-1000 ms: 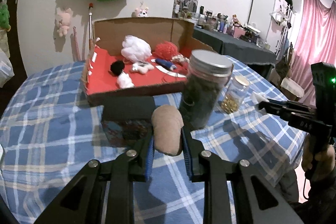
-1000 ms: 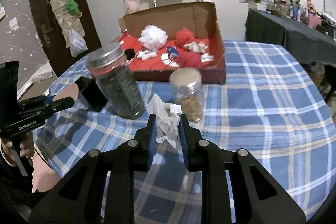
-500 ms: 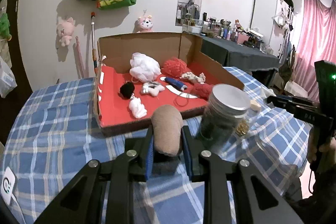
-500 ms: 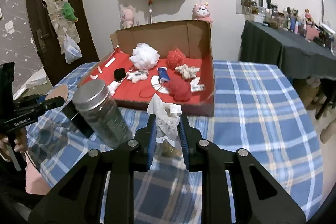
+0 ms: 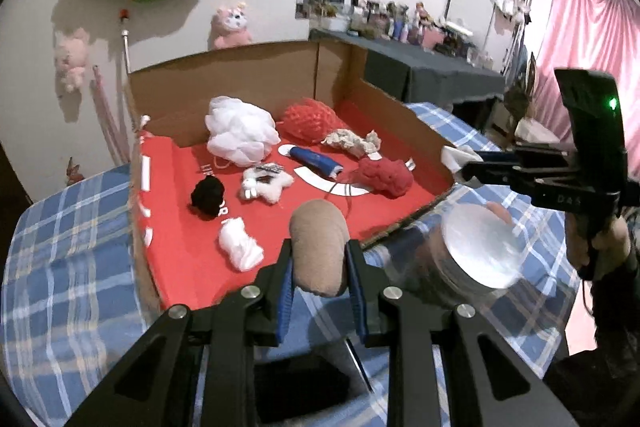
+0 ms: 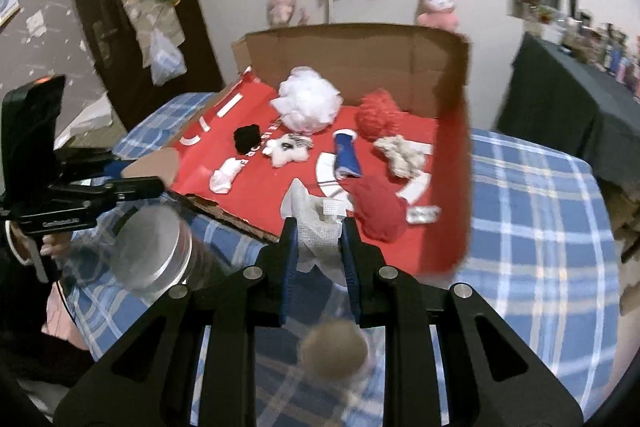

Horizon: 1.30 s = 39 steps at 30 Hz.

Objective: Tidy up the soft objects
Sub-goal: 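Carry the tan sponge and white cloth over into the cardboard box, then open both tools to release the sponge and cloth in the box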

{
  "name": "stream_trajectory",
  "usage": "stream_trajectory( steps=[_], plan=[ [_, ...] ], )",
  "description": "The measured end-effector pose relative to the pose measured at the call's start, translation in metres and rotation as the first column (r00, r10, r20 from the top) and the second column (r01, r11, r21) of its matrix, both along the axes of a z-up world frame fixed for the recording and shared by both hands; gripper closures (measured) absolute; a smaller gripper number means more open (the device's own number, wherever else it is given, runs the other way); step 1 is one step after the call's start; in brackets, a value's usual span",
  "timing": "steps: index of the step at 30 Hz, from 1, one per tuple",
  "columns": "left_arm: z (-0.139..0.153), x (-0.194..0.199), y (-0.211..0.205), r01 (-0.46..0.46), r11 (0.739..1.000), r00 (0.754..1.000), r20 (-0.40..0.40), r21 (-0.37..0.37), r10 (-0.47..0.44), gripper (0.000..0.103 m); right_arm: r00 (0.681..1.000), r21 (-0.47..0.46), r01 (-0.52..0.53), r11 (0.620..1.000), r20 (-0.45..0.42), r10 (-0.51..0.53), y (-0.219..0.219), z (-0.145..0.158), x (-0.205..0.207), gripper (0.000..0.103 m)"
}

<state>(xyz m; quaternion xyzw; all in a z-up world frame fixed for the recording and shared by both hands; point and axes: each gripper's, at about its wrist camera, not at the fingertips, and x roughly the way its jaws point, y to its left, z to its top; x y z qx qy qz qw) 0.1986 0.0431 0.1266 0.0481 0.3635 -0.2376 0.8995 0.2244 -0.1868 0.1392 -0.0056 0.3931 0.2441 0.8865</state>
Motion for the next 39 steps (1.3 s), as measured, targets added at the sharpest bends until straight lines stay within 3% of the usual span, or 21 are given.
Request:
stream_trajectory(
  steps=[6, 14, 22, 32, 36, 38, 39],
  plan=[
    [-0.01, 0.047, -0.015, 0.057, 0.997, 0.995, -0.088, 0.05, -0.053, 0.077, 0.986, -0.024, -0.099, 0.995, -0.133, 0.095, 0.028, -0.015, 0.05, 0.083],
    [-0.029, 0.099, -0.035, 0.127, 0.99, 0.962, -0.252, 0.067, -0.107, 0.077, 0.925, -0.047, -0.173, 0.984, -0.351, 0.146, 0.05, -0.05, 0.1, 0.082],
    [-0.05, 0.124, -0.05, 0.157, 0.978, 0.938, -0.33, 0.134, -0.106, 0.071, 0.903, -0.087, -0.197, 0.977, -0.404, 0.146, 0.065, -0.059, 0.116, 0.082],
    [-0.064, 0.142, -0.052, 0.14, 0.979, 0.928, -0.365, 0.147, -0.078, 0.062, 0.874, -0.117, -0.203, 0.972, -0.469, 0.126, 0.074, -0.074, 0.135, 0.081],
    [-0.068, 0.143, -0.051, 0.137, 0.98, 0.924, -0.376, 0.141, -0.076, 0.054, 0.872, -0.136, -0.222, 0.966, -0.472, 0.133, 0.082, -0.077, 0.134, 0.074],
    [-0.068, 0.143, -0.05, 0.132, 0.982, 0.925, -0.374, 0.138, -0.072, 0.05, 0.874, -0.139, -0.222, 0.965, -0.467, 0.134, 0.084, -0.076, 0.134, 0.066],
    [-0.067, 0.142, -0.049, 0.129, 0.982, 0.925, -0.374, 0.136, -0.069, 0.049, 0.876, -0.139, -0.218, 0.966, -0.464, 0.131, 0.084, -0.075, 0.135, 0.048]
  ],
)
